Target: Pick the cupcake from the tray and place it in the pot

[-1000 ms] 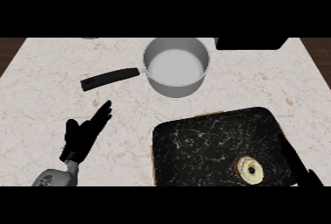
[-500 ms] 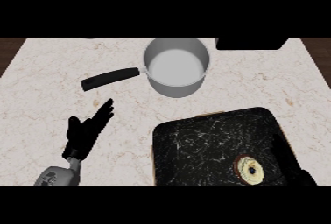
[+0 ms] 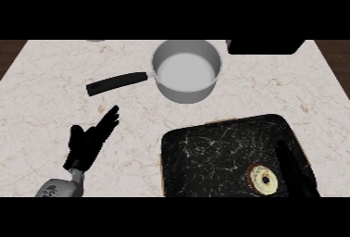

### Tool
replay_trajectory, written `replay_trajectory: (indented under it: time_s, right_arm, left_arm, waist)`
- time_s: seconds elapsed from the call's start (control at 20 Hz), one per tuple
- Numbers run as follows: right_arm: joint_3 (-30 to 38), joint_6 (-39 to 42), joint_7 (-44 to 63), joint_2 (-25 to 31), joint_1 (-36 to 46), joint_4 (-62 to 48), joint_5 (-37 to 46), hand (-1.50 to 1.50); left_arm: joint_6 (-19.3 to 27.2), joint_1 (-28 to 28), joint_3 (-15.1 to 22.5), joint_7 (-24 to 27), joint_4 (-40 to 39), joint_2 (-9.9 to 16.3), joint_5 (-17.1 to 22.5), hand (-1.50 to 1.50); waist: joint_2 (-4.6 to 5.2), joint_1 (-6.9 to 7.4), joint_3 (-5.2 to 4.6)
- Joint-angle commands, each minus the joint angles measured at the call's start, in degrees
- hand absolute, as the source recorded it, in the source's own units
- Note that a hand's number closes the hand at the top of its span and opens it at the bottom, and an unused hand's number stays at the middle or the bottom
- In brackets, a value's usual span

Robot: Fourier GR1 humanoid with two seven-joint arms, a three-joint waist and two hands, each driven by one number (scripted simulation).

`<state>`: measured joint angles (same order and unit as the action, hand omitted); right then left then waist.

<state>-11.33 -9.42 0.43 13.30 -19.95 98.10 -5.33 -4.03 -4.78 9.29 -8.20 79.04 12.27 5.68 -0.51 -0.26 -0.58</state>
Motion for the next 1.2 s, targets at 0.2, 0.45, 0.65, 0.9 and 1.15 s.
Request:
replay_trajectory:
  time_s: [0.2,0.45,0.65,0.9,1.15]
  right_arm:
    - [-1.65,-0.11,-8.84,-1.88,4.39,-12.32,6.37,1.50]
    - [-3.22,-1.42,-10.91,-6.55,4.40,-12.10,4.87,1.50]
    - [-0.19,1.48,-22.17,-4.30,0.93,-15.37,3.46,1.50]
    - [-7.70,-21.85,-23.58,-12.99,-2.17,-13.38,4.44,1.50]
    - [-14.95,-39.23,-28.85,-13.11,-2.93,-13.39,6.94,1.50]
  left_arm:
    - [-0.52,2.06,0.07,-1.52,2.88,-0.40,-0.48,0.00]
    - [-1.53,-2.00,-1.62,-0.18,-1.50,-0.05,-0.29,0.00]
    - [-0.71,0.32,-1.12,0.16,-0.69,-1.21,-0.79,0.00]
    - [-0.91,2.21,-0.44,2.87,-1.18,-1.23,-1.76,0.00]
    - [-2.91,1.06,-2.67,0.08,-0.55,0.79,0.47,0.00]
  waist:
    - [0.49,0.56,0.62]
    - [0.63,0.31,0.58]
    - [0.52,0.20,0.62]
    - [0.56,-0.22,0.61]
    - [0.49,0.06,0.59]
